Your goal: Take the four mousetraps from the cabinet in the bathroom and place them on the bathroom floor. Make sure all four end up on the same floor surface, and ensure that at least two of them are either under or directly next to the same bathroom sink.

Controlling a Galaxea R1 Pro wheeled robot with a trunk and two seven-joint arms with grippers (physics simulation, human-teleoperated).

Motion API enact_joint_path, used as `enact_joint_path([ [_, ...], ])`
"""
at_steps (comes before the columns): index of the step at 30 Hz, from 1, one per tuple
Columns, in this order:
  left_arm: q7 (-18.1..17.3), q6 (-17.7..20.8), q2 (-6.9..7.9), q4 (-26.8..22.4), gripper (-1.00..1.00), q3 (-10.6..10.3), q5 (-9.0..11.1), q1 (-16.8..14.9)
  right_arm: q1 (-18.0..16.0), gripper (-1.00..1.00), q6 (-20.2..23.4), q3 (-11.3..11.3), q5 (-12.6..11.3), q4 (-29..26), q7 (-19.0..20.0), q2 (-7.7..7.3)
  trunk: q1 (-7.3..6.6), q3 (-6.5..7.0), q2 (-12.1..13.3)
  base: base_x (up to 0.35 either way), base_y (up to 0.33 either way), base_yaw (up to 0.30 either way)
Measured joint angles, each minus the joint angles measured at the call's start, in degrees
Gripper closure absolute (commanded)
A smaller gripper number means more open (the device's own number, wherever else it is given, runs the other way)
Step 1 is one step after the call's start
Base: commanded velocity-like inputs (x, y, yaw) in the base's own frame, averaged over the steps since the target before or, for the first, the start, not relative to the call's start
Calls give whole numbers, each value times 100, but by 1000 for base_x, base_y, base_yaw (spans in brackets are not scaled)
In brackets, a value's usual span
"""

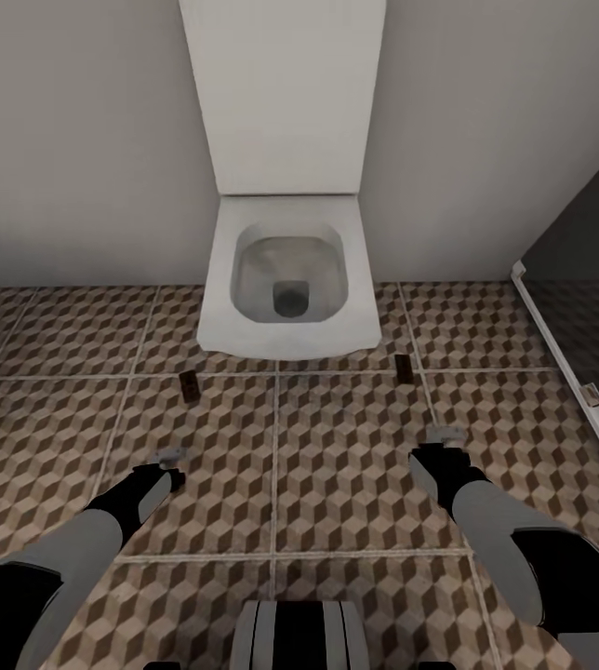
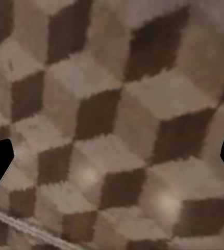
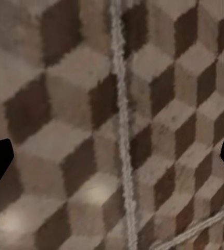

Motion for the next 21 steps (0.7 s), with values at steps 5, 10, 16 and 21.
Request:
enact_joint_path([
  [5,0,-5,-6,7,-100,0,7,0,3,-100,-47,0,5,-6,0,6,-13,111,7,0,0,0],
  [10,-6,-38,-13,17,-100,0,10,2,4,-100,-214,1,12,6,1,16,-26,222,13,0,0,0],
  [16,-7,-285,-92,82,-100,0,15,25,4,-100,-510,2,14,31,2,24,-41,355,21,0,0,0],
  [21,-4,-775,-231,450,-100,1,11,32,16,-100,-684,0,6,47,3,28,-54,465,28,0,0,0],
])
